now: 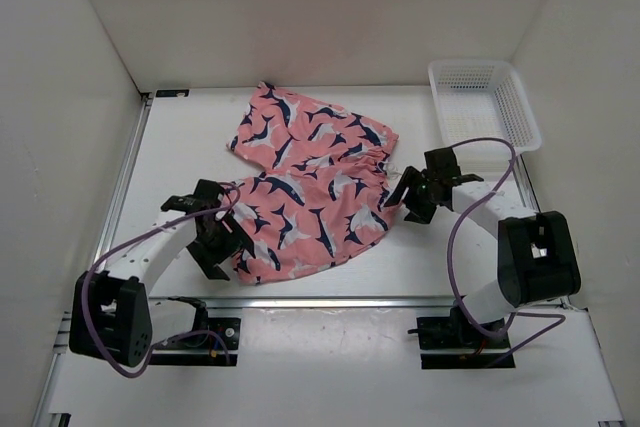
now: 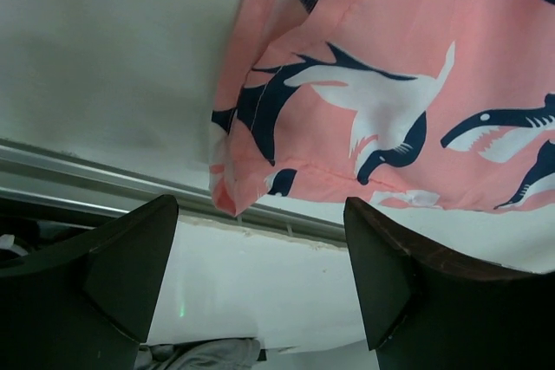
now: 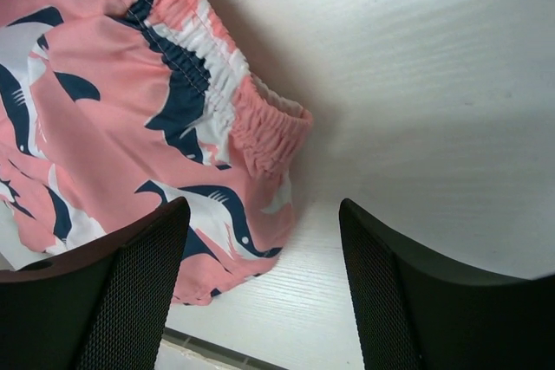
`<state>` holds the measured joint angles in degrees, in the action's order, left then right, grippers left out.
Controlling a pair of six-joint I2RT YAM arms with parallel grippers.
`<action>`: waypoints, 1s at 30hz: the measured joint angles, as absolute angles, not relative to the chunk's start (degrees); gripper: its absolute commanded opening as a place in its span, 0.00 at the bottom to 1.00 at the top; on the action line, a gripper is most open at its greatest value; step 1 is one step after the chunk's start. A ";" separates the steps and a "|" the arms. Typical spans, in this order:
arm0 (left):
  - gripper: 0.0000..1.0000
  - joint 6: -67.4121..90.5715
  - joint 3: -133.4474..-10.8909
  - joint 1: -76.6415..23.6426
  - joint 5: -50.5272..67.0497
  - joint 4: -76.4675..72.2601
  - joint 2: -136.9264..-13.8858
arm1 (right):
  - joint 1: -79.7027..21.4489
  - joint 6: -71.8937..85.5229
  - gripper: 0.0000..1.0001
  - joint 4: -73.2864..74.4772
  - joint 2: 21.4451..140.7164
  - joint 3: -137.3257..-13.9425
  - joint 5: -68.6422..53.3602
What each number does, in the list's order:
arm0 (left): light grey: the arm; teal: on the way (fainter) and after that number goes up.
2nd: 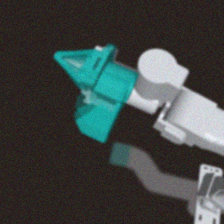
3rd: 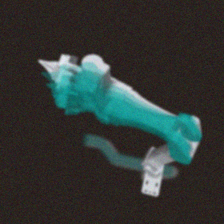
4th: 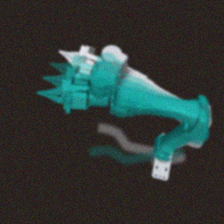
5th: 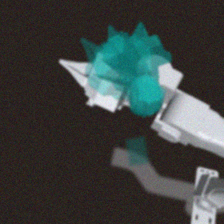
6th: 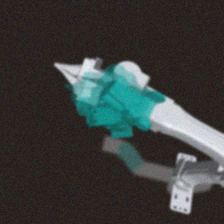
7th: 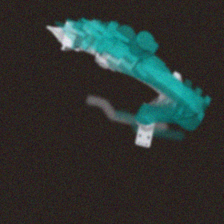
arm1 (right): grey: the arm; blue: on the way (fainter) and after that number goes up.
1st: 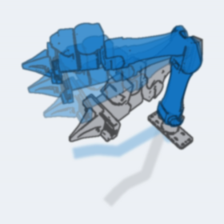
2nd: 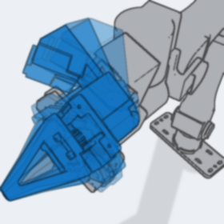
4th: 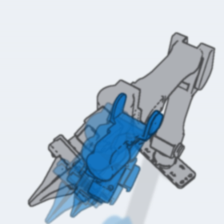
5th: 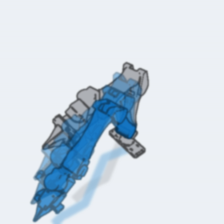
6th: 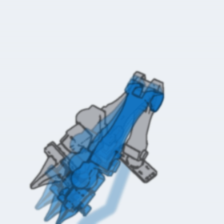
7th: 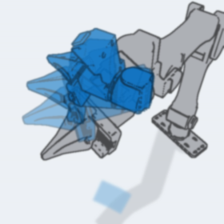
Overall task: Fold and stack the shorts
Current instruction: Fold the shorts
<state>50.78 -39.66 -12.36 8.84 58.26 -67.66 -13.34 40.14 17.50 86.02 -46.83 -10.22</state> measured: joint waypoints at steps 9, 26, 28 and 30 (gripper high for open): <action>0.84 54.57 -37.95 -16.36 8.80 53.63 -71.16 | -11.20 40.07 0.69 17.43 85.73 -44.86 -11.79; 0.83 56.58 -36.71 -20.91 6.90 50.02 -77.45 | -10.90 40.07 0.68 15.64 87.26 -44.82 -14.92; 0.83 57.12 -35.77 -21.19 6.81 50.39 -76.36 | -10.90 40.07 0.68 15.44 87.46 -44.75 -15.09; 0.83 57.74 -35.27 -21.23 6.59 50.68 -75.40 | -10.90 40.07 0.68 15.31 87.48 -44.56 -15.18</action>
